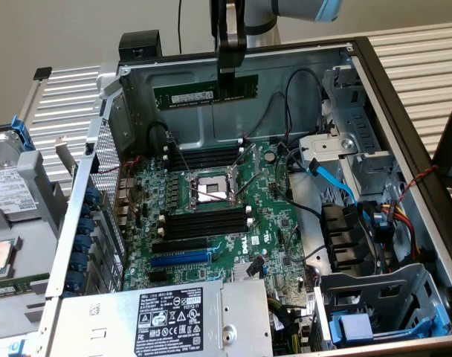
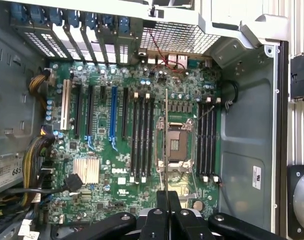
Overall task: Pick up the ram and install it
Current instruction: 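Insert the ram into the slot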
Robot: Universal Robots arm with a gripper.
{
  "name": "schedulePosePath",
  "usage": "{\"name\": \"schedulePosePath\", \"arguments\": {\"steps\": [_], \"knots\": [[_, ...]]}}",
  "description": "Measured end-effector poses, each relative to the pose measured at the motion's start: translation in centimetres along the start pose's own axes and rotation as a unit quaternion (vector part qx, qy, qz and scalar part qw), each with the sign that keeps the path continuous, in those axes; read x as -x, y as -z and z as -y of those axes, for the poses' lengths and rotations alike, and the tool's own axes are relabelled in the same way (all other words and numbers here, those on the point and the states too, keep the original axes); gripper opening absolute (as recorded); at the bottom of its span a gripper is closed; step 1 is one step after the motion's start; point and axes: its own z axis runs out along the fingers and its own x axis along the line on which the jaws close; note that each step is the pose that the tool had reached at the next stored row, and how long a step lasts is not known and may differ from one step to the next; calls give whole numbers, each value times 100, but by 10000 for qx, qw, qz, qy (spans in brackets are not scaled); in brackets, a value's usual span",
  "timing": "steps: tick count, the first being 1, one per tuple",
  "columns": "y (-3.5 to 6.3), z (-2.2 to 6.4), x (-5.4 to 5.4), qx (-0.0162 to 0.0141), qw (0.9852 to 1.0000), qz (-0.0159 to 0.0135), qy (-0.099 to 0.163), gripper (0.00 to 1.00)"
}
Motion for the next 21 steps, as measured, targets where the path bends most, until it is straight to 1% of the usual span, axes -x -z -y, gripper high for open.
{"name": "schedulePosePath", "arguments": {"steps": [9, 21], "knots": [[-158, 7, -45, -31, 9998, 9, -205, 12], [-365, 15, -131, -44, 9996, 13, -295, 12]]}}
